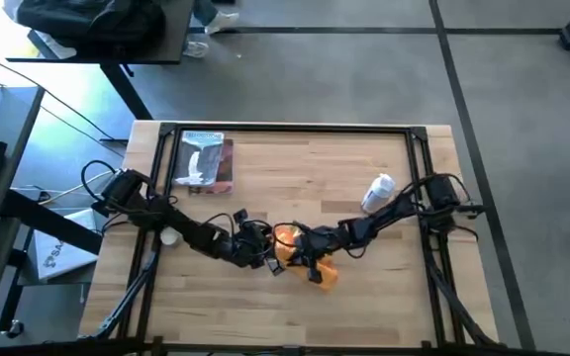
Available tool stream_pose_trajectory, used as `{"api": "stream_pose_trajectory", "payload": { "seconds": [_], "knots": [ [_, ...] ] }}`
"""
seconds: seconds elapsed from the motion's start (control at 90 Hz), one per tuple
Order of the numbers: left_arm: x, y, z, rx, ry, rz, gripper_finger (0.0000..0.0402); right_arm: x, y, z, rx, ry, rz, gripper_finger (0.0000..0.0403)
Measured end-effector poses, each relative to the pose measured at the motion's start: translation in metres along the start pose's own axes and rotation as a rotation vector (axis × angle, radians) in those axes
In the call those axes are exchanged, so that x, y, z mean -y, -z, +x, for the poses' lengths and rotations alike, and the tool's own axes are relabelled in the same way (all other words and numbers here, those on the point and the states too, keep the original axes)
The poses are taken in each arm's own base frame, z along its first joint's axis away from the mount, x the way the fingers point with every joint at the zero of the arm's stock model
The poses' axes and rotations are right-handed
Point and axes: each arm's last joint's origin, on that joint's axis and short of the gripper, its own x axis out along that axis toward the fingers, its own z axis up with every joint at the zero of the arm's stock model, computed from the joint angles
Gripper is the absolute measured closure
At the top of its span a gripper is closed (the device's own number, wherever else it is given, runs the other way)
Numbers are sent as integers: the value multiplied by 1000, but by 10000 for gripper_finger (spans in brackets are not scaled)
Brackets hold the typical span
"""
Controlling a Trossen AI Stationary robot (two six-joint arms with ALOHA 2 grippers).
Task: Apply microfiber cloth
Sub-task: Wipe the front and back of the cellphone with the yellow microfiber cloth
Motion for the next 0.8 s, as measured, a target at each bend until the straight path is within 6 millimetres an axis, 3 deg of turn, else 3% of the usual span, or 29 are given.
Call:
{"api": "stream_pose_trajectory", "payload": {
  "seconds": [0.2, 0.356, 0.433, 0.633, 0.8],
  "knots": [
    [0, 0, 0, 1, 1, 1, 257, -5, 2, -1, -51, -132, 60, 403],
    [0, 0, 0, 1, -1, 1, 257, -8, -22, -2, 133, -38, 18, 403],
    [0, 0, 0, 3, -5, 1, 257, -8, -35, 9, 186, 11, -3, 403],
    [-1, 0, 0, 2, -14, -4, 257, -7, -38, 59, 75, 104, -30, 403],
    [-1, 1, 0, -1, -20, 3, 257, -8, -38, 72, 64, 175, -34, 403]
  ]
}}
